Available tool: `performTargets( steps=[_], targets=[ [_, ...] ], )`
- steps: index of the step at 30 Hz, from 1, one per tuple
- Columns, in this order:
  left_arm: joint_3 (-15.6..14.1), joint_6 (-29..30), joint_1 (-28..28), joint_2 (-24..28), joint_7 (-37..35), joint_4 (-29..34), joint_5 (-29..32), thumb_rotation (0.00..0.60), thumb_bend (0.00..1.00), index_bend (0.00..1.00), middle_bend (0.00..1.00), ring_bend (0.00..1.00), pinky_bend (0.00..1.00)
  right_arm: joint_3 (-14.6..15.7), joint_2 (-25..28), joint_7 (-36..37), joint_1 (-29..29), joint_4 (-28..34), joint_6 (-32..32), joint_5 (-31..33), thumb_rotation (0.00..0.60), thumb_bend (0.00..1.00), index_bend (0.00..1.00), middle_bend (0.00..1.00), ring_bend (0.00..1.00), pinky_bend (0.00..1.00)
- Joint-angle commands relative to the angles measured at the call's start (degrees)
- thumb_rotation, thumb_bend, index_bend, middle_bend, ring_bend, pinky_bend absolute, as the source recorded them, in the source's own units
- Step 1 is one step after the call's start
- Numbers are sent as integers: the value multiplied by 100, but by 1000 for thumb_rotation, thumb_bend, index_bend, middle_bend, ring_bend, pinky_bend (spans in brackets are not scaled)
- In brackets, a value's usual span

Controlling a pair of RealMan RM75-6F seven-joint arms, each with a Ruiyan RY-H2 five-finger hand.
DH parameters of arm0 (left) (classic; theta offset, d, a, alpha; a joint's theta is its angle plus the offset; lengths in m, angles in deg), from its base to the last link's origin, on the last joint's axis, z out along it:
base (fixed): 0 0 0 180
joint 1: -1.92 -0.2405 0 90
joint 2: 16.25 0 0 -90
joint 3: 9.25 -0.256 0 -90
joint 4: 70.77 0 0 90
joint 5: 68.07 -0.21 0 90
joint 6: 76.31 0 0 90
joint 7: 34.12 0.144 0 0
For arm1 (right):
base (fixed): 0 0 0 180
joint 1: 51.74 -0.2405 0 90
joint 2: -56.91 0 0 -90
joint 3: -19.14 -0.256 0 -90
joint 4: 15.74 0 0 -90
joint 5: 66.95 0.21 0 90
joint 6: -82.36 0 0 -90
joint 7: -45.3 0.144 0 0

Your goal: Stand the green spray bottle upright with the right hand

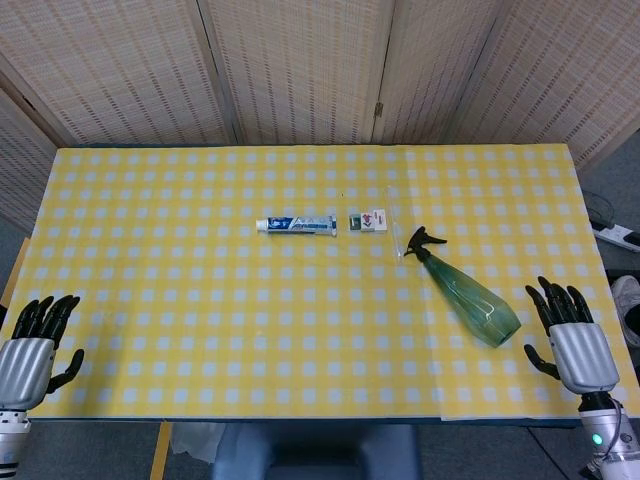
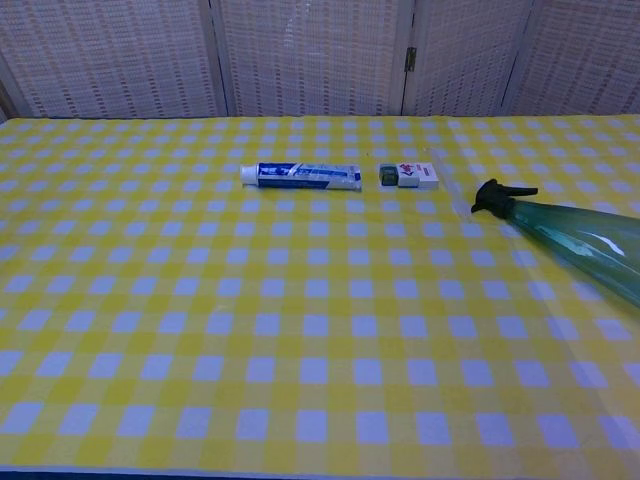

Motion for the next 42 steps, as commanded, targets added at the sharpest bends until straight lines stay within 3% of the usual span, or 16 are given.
performTargets(
  steps=[1,9,15,21,32,42],
  targets=[
    [21,-51,23,20,-50,-21,54,600,469,0,118,49,0,19,-31,-57,-11,-1,3,-31,600,333,0,0,33,0],
    [46,-100,40,88,-208,4,123,600,469,0,118,49,0,363,4,7,-158,138,476,-340,600,334,0,0,40,0],
    [52,-80,24,140,-378,-32,138,600,470,0,118,50,0,723,154,505,-556,359,1172,-904,600,333,0,0,63,0],
    [57,129,-54,202,-575,-47,39,600,472,0,118,51,0,891,188,1129,-921,363,1825,-965,600,333,0,1,112,0],
    [18,188,-26,207,-829,-112,-167,600,475,0,118,64,0,827,266,2074,-1278,-150,2653,-258,600,334,0,9,123,0],
    [28,-26,100,205,-878,-142,-125,600,476,0,118,65,0,562,534,1922,-1216,-233,2562,456,600,334,0,16,126,0]
  ],
)
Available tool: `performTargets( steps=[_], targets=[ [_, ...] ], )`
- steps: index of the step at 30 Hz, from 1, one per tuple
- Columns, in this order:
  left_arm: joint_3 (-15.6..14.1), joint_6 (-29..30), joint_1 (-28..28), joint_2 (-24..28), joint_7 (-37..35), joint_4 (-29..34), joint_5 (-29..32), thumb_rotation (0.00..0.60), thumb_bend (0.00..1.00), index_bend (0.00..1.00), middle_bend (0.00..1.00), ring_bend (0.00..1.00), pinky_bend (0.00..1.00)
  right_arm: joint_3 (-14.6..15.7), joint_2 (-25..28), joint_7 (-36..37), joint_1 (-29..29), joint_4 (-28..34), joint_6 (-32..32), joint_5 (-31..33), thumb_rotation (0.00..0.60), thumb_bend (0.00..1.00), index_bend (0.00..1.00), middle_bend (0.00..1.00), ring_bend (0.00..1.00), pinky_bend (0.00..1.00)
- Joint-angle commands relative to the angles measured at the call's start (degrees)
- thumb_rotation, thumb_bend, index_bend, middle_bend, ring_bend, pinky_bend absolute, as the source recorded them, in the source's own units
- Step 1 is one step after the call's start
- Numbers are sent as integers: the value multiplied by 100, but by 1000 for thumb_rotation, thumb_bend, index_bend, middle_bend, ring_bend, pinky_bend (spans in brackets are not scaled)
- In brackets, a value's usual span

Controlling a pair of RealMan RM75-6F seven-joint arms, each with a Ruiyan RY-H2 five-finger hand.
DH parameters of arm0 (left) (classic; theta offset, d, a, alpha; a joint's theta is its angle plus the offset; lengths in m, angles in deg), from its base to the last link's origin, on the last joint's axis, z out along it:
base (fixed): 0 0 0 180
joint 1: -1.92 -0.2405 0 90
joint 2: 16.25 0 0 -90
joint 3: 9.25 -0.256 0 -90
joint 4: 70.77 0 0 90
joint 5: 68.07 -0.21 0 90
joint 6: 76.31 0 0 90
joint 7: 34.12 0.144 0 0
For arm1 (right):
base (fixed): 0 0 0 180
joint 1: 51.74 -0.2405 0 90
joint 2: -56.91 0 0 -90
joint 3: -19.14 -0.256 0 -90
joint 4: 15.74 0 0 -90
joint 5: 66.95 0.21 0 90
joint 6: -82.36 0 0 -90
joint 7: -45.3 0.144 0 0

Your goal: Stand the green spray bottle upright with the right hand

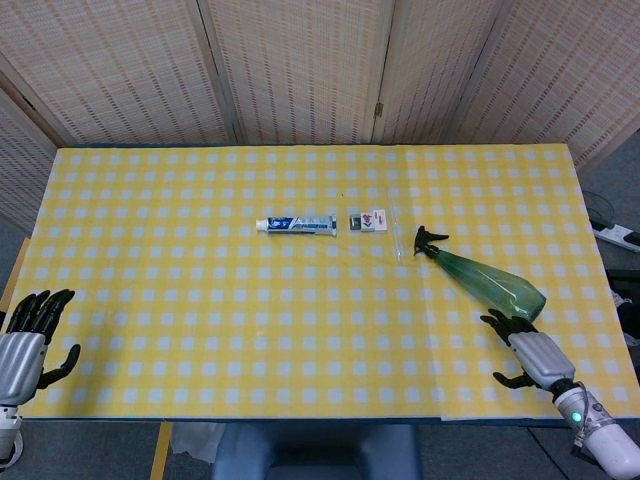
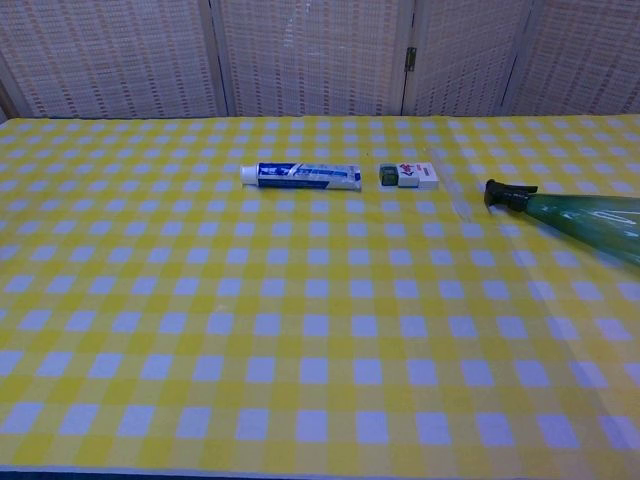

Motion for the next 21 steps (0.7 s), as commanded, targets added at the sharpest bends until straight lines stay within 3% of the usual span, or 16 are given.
performTargets(
  steps=[1,6,9,11,12,15,21],
  targets=[
    [8,-17,12,8,-45,-4,21,600,476,0,118,66,0,-154,115,-217,34,22,-105,274,600,334,0,16,126,0],
    [12,-44,5,47,-121,11,86,600,477,0,118,68,0,-227,251,-394,107,96,-172,547,600,333,0,19,129,0],
    [14,-10,-17,77,-147,37,98,600,477,0,118,71,0,-134,491,541,132,226,-176,81,600,333,0,28,142,0],
    [13,25,-40,83,-113,62,110,600,478,0,118,71,0,-47,734,1440,189,274,-540,-576,600,334,0,29,141,0],
    [13,32,-47,79,-60,74,121,600,477,0,118,72,0,-65,773,1541,224,242,-753,-722,600,333,0,29,141,0],
    [-8,25,-47,75,28,124,98,600,478,0,118,72,0,-261,839,1087,288,390,-1158,-659,600,333,0,29,142,0],
    [-13,3,-38,145,-147,118,87,600,479,0,118,72,0,-868,877,-906,-123,1215,-750,728,600,334,0,29,139,0]
  ],
)
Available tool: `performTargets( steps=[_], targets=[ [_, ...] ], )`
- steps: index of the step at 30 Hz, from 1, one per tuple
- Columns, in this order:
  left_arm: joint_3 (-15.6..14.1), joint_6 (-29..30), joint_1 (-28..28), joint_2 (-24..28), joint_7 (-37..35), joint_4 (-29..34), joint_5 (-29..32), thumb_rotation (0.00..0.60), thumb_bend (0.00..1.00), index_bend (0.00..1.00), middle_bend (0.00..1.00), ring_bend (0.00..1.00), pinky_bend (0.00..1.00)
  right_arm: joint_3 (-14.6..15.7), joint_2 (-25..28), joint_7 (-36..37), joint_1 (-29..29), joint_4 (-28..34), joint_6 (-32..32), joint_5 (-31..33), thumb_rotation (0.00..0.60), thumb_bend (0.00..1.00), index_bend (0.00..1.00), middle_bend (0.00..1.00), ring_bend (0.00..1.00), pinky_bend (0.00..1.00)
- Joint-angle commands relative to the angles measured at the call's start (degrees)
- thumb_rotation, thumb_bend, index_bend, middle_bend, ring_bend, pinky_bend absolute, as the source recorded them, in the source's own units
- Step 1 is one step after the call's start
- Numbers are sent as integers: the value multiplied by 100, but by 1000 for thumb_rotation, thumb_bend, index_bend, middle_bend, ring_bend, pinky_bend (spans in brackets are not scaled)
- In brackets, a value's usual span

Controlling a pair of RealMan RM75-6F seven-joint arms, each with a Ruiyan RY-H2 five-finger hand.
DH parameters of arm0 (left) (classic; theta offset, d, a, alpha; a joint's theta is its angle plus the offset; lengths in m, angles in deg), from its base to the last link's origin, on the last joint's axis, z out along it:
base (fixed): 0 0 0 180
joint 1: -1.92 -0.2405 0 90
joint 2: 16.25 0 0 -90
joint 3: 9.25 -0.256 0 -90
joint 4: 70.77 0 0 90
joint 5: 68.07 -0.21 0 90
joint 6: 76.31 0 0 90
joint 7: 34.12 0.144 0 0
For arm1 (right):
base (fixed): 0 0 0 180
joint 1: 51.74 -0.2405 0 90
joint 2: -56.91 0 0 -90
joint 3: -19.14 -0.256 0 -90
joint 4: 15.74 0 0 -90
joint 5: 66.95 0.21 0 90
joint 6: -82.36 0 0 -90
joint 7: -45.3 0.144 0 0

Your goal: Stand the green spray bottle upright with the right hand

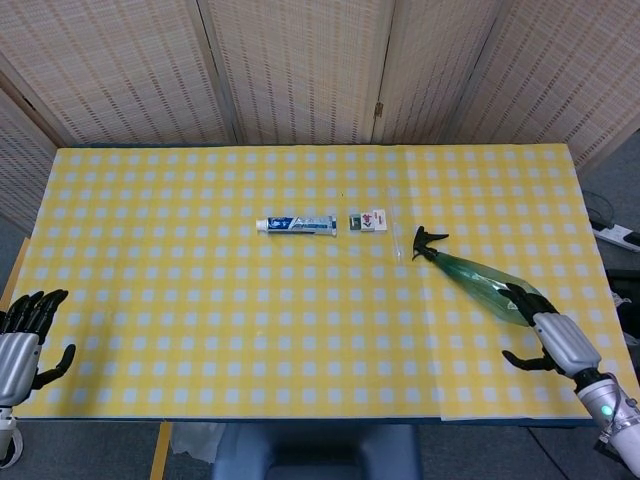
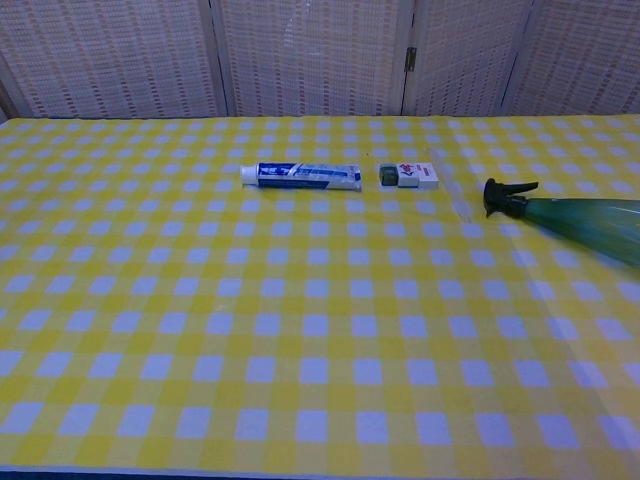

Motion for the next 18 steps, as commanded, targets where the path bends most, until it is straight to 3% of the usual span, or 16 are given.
performTargets(
  steps=[1,8,13,18],
  targets=[
    [-1,2,-4,46,-122,-15,-3,600,479,0,118,72,0,-638,177,-2670,-376,849,50,1405,600,334,0,29,139,0],
    [-24,30,-15,160,-482,-78,-72,600,480,11,118,77,0,-1140,-607,-4807,-1285,583,317,3525,600,333,0,62,142,0],
    [3,60,-50,134,-471,-76,21,600,480,2,118,80,0,-1185,-1150,-5936,-1853,252,296,4707,600,333,0,69,144,0],
    [10,122,-81,204,-692,-83,5,600,481,0,118,80,0,-1184,-1567,-6540,-2258,-81,316,5521,600,334,0,73,143,0]
  ],
)
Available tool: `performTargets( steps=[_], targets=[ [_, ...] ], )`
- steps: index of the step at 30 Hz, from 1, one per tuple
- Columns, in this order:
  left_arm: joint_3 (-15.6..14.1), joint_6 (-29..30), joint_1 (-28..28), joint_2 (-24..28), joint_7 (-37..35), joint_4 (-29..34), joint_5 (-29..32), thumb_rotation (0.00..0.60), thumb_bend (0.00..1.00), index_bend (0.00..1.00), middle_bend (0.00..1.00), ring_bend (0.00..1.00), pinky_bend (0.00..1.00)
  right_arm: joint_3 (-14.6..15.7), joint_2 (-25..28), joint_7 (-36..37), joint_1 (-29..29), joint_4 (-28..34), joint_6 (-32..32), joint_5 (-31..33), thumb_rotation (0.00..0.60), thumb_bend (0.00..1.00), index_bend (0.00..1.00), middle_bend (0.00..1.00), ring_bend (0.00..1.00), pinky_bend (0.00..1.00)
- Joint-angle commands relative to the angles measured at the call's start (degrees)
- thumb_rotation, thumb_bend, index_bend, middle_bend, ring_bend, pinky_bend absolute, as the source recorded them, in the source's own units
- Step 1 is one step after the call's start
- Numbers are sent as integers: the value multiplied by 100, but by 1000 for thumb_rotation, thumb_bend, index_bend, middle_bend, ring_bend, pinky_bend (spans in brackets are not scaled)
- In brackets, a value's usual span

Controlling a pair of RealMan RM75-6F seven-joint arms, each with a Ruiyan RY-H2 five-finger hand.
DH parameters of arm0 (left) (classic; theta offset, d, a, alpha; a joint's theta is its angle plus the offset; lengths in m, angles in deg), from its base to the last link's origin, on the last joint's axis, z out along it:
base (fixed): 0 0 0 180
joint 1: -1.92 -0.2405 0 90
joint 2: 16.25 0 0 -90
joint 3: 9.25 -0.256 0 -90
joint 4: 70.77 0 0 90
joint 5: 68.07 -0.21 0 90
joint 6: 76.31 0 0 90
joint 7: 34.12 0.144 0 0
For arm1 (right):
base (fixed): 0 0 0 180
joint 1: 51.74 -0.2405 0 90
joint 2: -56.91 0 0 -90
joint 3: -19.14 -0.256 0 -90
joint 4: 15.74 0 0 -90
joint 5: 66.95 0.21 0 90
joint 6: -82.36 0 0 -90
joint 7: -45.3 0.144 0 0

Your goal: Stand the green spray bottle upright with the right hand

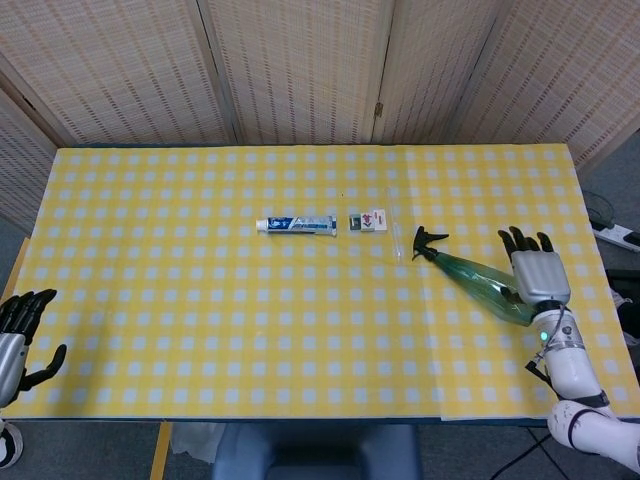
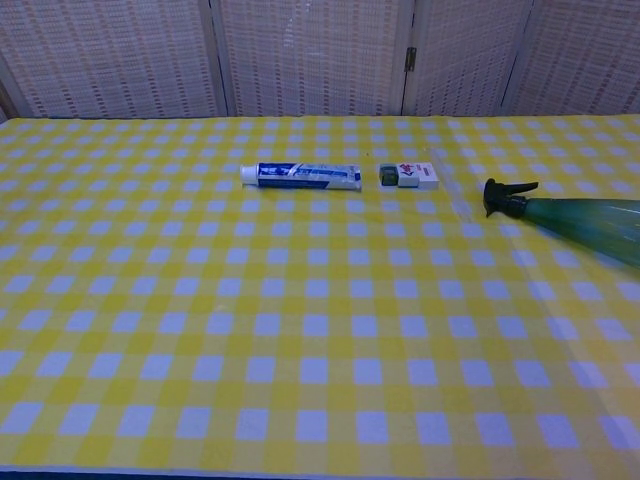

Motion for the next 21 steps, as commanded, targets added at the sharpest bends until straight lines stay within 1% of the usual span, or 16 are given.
performTargets(
  steps=[1,5,11,15,21],
  targets=[
    [49,66,-32,23,-107,-34,55,600,482,0,118,80,0,-135,-562,-696,-582,-376,85,881,600,334,0,73,143,0],
    [123,68,-53,27,-229,-88,205,600,484,0,118,81,0,-135,-889,-984,-876,-719,205,1424,600,333,0,73,142,0],
    [116,91,-73,86,-472,-162,156,600,486,0,118,81,0,-48,-1286,-1258,-1136,-1168,270,1880,600,333,0,83,143,0],
    [133,46,-64,93,-548,-190,200,600,486,0,118,81,0,-6,-1503,-1171,-1164,-1479,395,1930,600,333,24,120,175,0],
    [159,4,-52,101,-616,-232,246,600,486,0,118,81,0,77,-1840,-1048,-1221,-1997,741,1929,600,334,54,139,196,22]
  ],
)
